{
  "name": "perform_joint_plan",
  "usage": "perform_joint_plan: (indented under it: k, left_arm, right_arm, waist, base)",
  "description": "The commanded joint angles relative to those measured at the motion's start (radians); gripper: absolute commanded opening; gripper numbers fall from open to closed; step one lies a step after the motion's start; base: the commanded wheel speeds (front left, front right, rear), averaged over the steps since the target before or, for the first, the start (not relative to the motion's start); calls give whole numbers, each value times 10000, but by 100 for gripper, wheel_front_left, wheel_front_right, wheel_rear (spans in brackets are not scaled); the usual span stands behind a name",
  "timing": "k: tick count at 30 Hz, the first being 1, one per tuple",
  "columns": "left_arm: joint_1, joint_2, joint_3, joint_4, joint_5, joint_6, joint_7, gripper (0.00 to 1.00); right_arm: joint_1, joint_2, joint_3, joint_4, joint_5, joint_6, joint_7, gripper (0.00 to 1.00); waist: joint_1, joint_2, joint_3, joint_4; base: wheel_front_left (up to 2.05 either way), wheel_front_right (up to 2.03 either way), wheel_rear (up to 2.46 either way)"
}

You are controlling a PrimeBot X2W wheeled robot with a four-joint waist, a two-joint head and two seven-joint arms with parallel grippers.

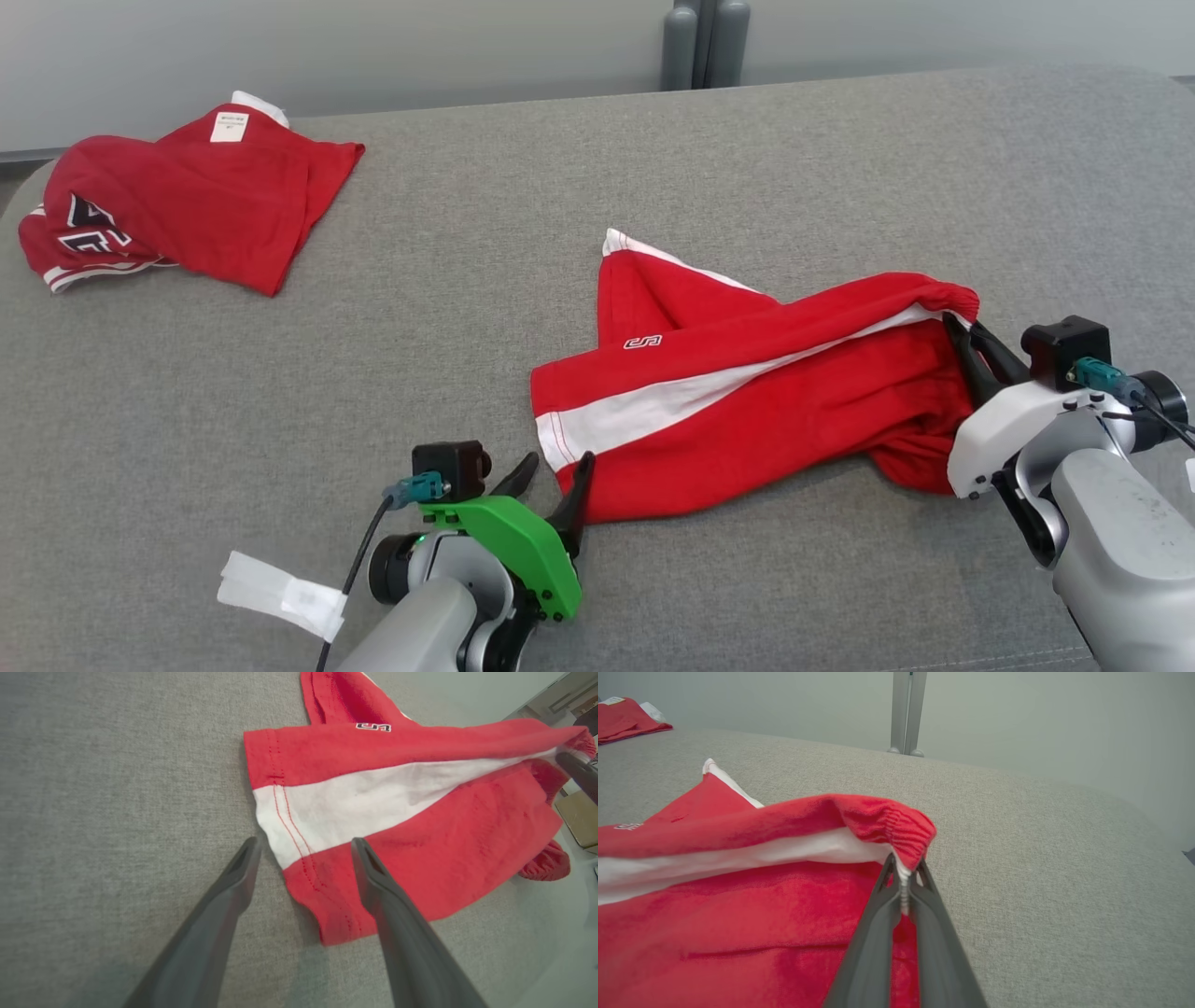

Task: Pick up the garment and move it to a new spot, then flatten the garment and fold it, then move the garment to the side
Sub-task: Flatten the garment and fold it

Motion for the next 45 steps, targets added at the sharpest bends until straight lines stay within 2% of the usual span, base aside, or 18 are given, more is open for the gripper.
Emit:
perform_joint_plan:
  k: [1,7,18,19,22,25,27,38,42,45]
  left_arm:
    - [-351,37,-207,289,-327,122,-18,100]
    - [-837,37,-756,974,-1375,261,-134,100]
    - [-1372,37,-1547,1365,-2749,81,-730,100]
    - [-1420,36,-1632,1397,-2875,77,-773,96]
    - [-1564,37,-1835,1538,-3191,137,-894,46]
    - [-1690,37,-1951,1645,-3472,182,-1099,17]
    - [-1771,36,-2052,1703,-3658,171,-1197,2]
    - [-2163,37,-2529,2294,-4073,82,-1557,0]
    - [-2342,37,-2184,2314,-3981,-81,-1656,0]
    - [-2474,132,-1391,2044,-3418,-209,-1651,0]
  right_arm:
    - [-55,25,85,11,129,1,-79,0]
    - [-168,121,273,68,199,1,-74,0]
    - [-245,89,362,61,249,1,-88,0]
    - [-236,90,355,43,249,1,-89,0]
    - [-214,105,343,-18,236,1,-87,0]
    - [-216,152,371,-57,218,1,-84,0]
    - [-228,171,389,-72,217,1,-83,0]
    - [-147,57,218,-319,283,1,-84,0]
    - [25,29,198,-524,551,1,-84,0]
    - [153,-90,300,-771,1018,1,-57,0]
  waist:
    - [0,0,22,-131]
    - [0,0,31,-302]
    - [0,0,34,-382]
    - [0,0,34,-384]
    - [0,0,43,-398]
    - [0,0,59,-427]
    - [0,0,64,-441]
    - [0,0,34,-464]
    - [0,0,-38,-449]
    - [0,0,-143,-426]
  base:
    - [0,0,0]
    - [0,0,0]
    - [0,0,0]
    - [0,0,0]
    - [0,0,0]
    - [0,0,0]
    - [0,0,0]
    - [0,0,0]
    - [0,0,0]
    - [0,0,0]
